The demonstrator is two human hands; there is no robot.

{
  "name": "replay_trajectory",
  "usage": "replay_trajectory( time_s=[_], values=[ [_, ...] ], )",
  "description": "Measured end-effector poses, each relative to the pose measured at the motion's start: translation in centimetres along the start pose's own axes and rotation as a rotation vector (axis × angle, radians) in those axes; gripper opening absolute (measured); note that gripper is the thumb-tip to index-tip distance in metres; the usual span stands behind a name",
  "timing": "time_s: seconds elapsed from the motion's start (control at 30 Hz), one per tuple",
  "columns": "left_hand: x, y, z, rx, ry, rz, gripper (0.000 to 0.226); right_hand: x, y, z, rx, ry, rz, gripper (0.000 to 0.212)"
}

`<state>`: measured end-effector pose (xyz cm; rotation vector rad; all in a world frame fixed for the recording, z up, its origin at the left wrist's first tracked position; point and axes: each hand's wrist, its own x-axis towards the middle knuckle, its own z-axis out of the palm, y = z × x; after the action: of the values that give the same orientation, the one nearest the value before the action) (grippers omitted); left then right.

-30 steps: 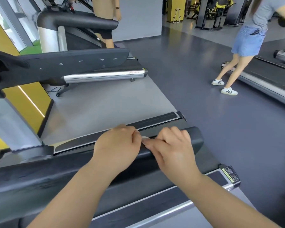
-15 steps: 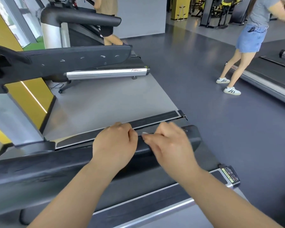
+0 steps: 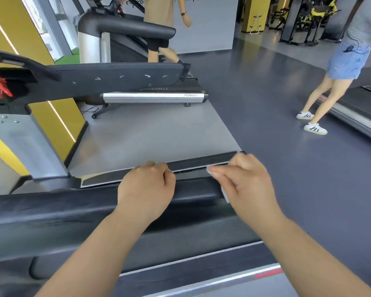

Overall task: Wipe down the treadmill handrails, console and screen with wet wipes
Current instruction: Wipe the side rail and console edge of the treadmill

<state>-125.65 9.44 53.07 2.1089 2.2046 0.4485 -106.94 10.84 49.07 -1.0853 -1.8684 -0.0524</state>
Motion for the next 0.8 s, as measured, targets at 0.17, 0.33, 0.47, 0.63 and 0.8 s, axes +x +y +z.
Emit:
replay_trajectory(
  time_s=[0.17,0.33,0.47,0.63,0.8],
  values=[
    [-0.3,0.2,0.1,-0.039,0.019,-0.078,0.031,-0.7,-0.8,2.5,-0.06,-0.058,-0.138,0.019],
    [-0.3,0.6,0.4,-0.047,0.068,-0.155,0.032,-1.5,4.3,-1.1,-0.008,-0.077,-0.081,0.017],
    [-0.3,0.9,0.5,-0.04,0.08,-0.201,0.031,-1.1,6.4,-3.1,0.147,-0.083,0.075,0.025],
    [-0.2,2.9,0.7,-0.084,0.115,-0.177,0.03,0.3,2.7,-0.6,0.207,-0.084,-0.068,0.02],
    [-0.5,5.3,2.4,-0.097,0.136,0.015,0.041,-1.2,3.7,0.4,0.121,-0.048,-0.115,0.016]
  ],
)
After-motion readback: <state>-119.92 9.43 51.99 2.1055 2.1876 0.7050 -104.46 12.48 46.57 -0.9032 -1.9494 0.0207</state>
